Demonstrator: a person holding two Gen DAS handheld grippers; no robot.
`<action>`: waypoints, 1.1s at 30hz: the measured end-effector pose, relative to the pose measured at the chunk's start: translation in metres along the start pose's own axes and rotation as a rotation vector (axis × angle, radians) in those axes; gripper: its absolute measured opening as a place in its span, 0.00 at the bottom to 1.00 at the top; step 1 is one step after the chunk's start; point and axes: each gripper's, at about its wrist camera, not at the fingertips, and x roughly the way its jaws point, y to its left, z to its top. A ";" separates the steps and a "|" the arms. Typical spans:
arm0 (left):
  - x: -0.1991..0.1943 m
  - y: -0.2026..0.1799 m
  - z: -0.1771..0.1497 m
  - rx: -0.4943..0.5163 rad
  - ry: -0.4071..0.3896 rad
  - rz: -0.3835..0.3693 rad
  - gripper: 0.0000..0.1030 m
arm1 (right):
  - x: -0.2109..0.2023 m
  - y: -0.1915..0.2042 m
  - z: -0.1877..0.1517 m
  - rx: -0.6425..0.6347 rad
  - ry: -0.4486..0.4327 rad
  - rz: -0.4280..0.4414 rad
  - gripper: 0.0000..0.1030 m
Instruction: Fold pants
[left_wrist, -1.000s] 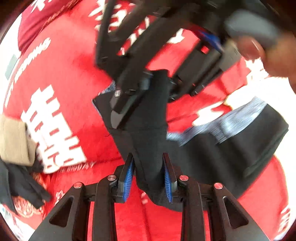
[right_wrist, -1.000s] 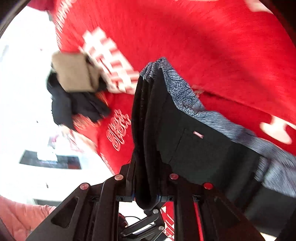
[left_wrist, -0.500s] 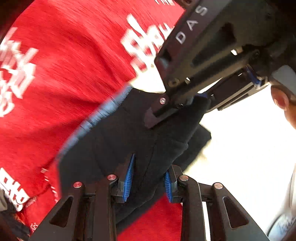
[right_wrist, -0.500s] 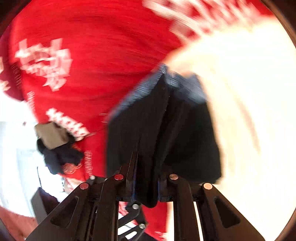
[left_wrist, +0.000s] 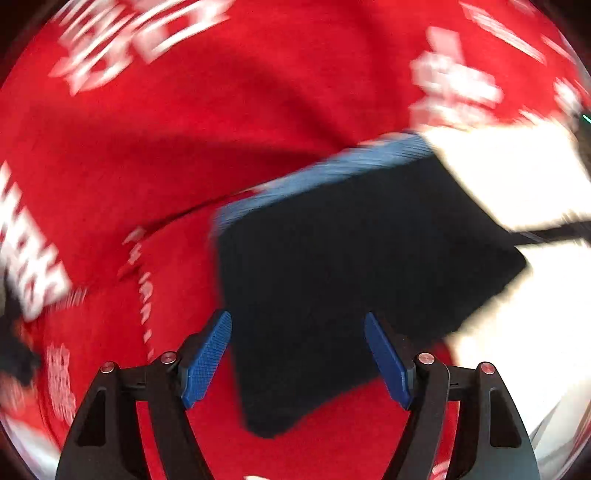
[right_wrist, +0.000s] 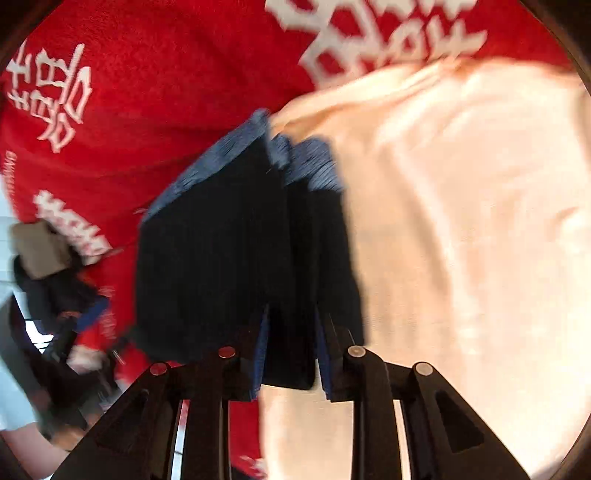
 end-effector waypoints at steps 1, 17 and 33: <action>0.006 0.013 0.006 -0.047 0.010 0.018 0.74 | -0.010 0.004 0.002 -0.013 -0.039 -0.025 0.26; 0.115 0.059 0.052 -0.251 0.088 0.129 0.74 | 0.060 0.054 0.087 -0.205 -0.022 -0.078 0.19; 0.051 0.036 -0.054 -0.233 0.178 -0.055 0.74 | 0.016 0.026 -0.025 -0.213 0.053 -0.134 0.26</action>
